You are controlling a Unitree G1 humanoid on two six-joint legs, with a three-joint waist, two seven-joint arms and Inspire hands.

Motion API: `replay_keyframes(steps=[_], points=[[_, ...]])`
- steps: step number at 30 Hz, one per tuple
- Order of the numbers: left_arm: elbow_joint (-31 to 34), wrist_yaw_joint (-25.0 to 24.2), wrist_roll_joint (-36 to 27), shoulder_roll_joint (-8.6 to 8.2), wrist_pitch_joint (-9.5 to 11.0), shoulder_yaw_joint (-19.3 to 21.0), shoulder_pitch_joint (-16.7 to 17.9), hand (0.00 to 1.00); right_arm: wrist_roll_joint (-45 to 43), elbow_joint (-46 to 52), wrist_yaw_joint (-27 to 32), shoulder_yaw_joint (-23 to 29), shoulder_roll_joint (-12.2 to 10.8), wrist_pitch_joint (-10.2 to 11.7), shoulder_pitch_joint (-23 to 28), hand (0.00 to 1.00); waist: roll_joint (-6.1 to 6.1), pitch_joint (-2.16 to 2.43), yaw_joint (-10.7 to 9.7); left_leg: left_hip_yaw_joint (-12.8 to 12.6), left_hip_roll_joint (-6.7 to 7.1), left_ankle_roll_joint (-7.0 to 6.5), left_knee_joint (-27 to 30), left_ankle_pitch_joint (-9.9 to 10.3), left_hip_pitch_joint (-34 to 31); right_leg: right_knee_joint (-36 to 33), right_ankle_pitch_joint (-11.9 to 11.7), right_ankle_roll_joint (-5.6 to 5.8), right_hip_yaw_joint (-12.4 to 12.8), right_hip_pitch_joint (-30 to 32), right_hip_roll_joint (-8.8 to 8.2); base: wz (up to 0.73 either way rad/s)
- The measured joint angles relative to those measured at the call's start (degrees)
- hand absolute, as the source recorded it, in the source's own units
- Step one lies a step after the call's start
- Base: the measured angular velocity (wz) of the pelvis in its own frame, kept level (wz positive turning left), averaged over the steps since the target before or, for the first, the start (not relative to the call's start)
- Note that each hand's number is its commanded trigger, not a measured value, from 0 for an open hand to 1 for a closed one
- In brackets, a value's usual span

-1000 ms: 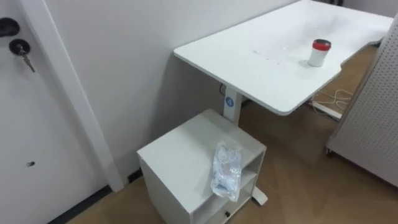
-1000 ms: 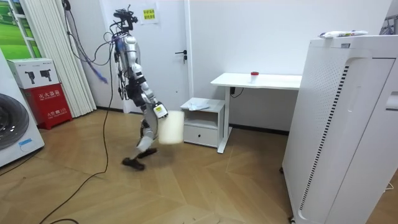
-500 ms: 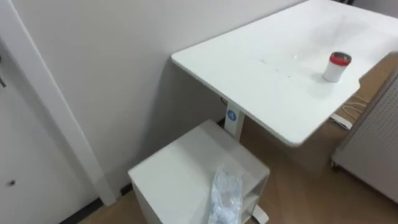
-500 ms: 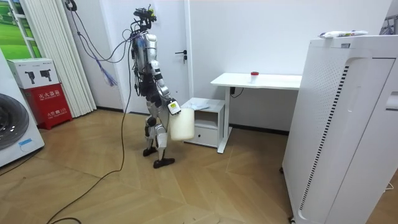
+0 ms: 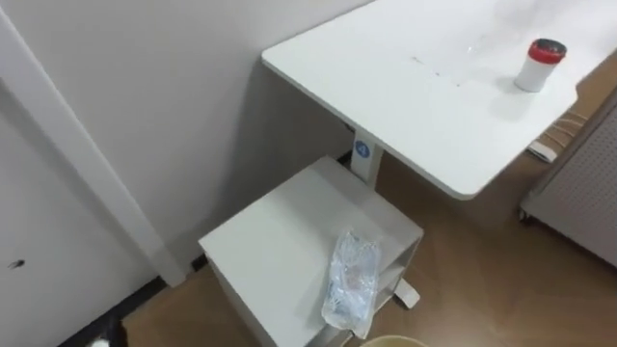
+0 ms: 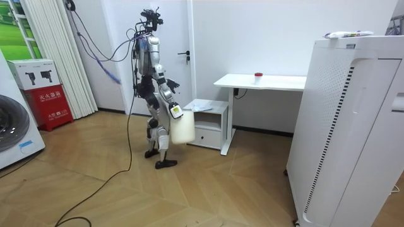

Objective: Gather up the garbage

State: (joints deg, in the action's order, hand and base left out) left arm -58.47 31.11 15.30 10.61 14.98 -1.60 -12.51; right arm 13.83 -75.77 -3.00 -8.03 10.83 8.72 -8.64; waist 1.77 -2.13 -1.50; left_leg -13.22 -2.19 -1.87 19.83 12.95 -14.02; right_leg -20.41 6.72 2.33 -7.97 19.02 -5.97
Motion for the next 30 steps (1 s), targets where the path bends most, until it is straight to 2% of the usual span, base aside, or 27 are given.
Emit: replay_keyframes(steps=[2, 4, 6, 8, 10, 13, 14, 17, 22, 26, 30], points=[[0.1, 2.2, 0.0, 0.0, 1.2, -0.4, -3.3, 0.0, 0.4, 0.3, 1.0, -0.6, 0.0, 0.2, -0.8, 1.0, 0.07, -0.29, -0.4, -0.5, -0.03, -0.23, 2.2, 0.2, -3.4, -2.9, 0.1, -0.58, -0.1, 4.1, -0.63, -0.15], [0.1, 2.6, 0.0, 0.13, 1.3, -0.4, -5.6, 0.0, 1.0, 0.5, 1.4, -0.9, 0.2, 0.7, -1.7, 1.0, 0.21, -0.54, -1.6, -0.5, -0.33, -0.53, 4.6, 0.7, -6.5, -4.9, 0.2, -0.81, -0.1, 6.8, -0.87, 0.0], [0.1, 3.5, -0.1, 0.37, 1.7, -0.7, -7.1, 0.0, 1.2, 0.6, 1.6, -1.0, 0.5, 1.6, -2.5, 1.0, 0.19, -1.0, -2.5, -0.7, -0.86, -0.62, 7.0, 1.3, -8.9, -6.4, 0.1, -1.11, 0.1, 9.1, -0.81, -0.09], [0.1, 5.1, -0.1, 0.78, 2.6, -1.6, -8.0, 0.0, 1.7, 2.1, 2.4, -2.1, 1.0, 1.9, -2.5, 1.0, 0.46, -1.49, -3.1, -1.2, -2.09, -0.72, 9.7, 2.0, -11.8, -6.5, -0.4, -1.66, 0.1, 11.2, -0.18, -0.16], [0.0, 6.3, -0.1, 1.19, 3.3, -2.4, -8.5, 0.0, 2.0, 2.8, 3.0, -2.4, 1.1, 2.2, -2.6, 1.0, 0.54, -1.62, -3.8, -1.3, -2.95, -0.6, 11.7, 2.3, -14.0, -7.1, -0.8, -2.06, 0.0, 13.1, 0.33, -0.16], [-0.1, 7.8, -0.3, 1.62, 3.5, -3.5, -10.6, 0.0, 2.7, 3.6, 3.9, -3.8, 1.3, 3.0, -3.3, 1.0, 0.49, -1.81, -4.8, -1.2, -3.4, -0.53, 14.8, 3.0, -17.7, -9.3, -0.8, -2.46, 0.0, 16.5, 0.57, -0.07], [-0.4, 8.5, -1.2, 1.76, 3.7, -4.2, -11.8, 0.0, 2.8, 4.5, 4.3, -4.3, 1.6, 3.3, -3.3, 1.0, 0.88, -2.03, -5.0, -0.9, -4.08, -0.52, 16.0, 3.2, -19.2, -9.4, -0.8, -2.59, -0.1, 17.5, 0.98, -0.08], [-0.8, 9.8, -1.5, 2.4, 3.9, -4.3, -14.7, 0.0, 4.3, 6.5, 4.9, -4.6, 1.8, 3.8, -3.3, 1.0, 1.36, -2.35, -6.2, -0.6, -4.74, -0.62, 18.1, 3.5, -22.5, -10.6, -0.9, -2.91, -0.7, 20.2, 1.12, 0.03], [-0.9, 11.1, -2.3, 4.11, 3.9, -6.7, -18.8, 0.0, 6.4, 9.0, 5.3, -5.6, 2.5, 3.8, -3.2, 1.0, 1.71, -2.63, -7.6, -0.6, -5.17, -0.7, 21.2, 4.6, -26.5, -13.7, -0.2, -3.2, -0.3, 24.4, 1.1, -0.04], [-0.9, 11.2, -2.3, 4.19, 3.9, -8.2, -20.8, 0.0, 7.5, 9.6, 5.3, -6.8, 2.7, 3.8, -3.3, 1.0, 1.7, -2.67, -9.1, -0.8, -5.45, -0.76, 22.1, 4.9, -28.0, -15.3, 0.2, -3.21, 0.1, 26.2, 1.05, -0.01], [-0.9, 11.2, -2.2, 4.22, 3.9, -8.2, -21.3, 0.0, 9.9, 9.9, 5.4, -8.3, 2.7, 3.7, -3.3, 1.0, 1.65, -2.7, -9.2, -1.0, -6.45, -0.44, 23.6, 5.9, -28.9, -15.8, 0.6, -3.45, 0.5, 27.2, 1.78, -0.11]])
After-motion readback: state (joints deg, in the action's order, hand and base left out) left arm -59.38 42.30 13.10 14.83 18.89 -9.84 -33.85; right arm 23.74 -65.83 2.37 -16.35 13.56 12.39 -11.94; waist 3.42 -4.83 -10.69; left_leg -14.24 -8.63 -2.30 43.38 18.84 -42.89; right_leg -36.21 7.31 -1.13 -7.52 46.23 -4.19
